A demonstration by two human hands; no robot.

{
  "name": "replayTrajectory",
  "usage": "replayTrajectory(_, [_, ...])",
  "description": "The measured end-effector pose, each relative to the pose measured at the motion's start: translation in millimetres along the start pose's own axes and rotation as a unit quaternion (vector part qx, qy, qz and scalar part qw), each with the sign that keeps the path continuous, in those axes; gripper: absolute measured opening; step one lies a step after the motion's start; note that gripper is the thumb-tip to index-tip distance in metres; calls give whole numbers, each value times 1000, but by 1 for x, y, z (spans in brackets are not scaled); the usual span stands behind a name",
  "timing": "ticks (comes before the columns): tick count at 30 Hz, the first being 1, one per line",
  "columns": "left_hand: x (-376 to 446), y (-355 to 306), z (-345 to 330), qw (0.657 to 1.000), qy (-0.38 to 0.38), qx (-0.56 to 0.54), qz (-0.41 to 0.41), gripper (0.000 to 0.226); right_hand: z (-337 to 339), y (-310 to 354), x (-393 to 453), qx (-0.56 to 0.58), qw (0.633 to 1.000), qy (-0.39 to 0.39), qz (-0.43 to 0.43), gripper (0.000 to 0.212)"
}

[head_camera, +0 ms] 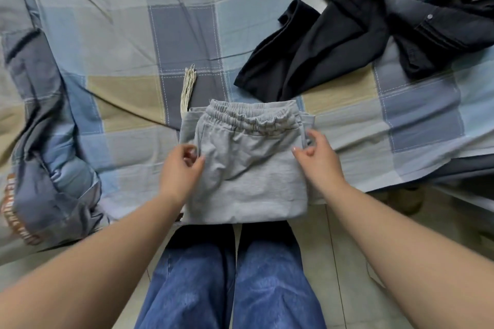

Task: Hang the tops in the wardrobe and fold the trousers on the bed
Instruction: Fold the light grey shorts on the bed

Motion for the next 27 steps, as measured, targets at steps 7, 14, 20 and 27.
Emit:
replayTrajectory(7, [62,-56,-21,995,39,91,3,46,-11,34,53,129,991,3,-42,11])
replayTrajectory(14, [52,-53,2,941,-70,-328,38,14,1,52,40,315,947,-56,-37,17])
replayTrajectory(20, [3,-61,-81,956,242,-169,2,12,-93,63,-4,183,951,247,-25,16])
replayTrajectory(27, [39,-68,-90,971,193,-139,-6,24,-77,50,42,109,971,213,-1,21])
Point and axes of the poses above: each hand's wrist, its own x-axis towards the middle knuckle, its own z-axis out of the back of the hand, y = z × x, the point moved 10 cm from there along x, towards the middle knuckle, and after that the axes turned 1 degree about z, right-handed, at the moved point
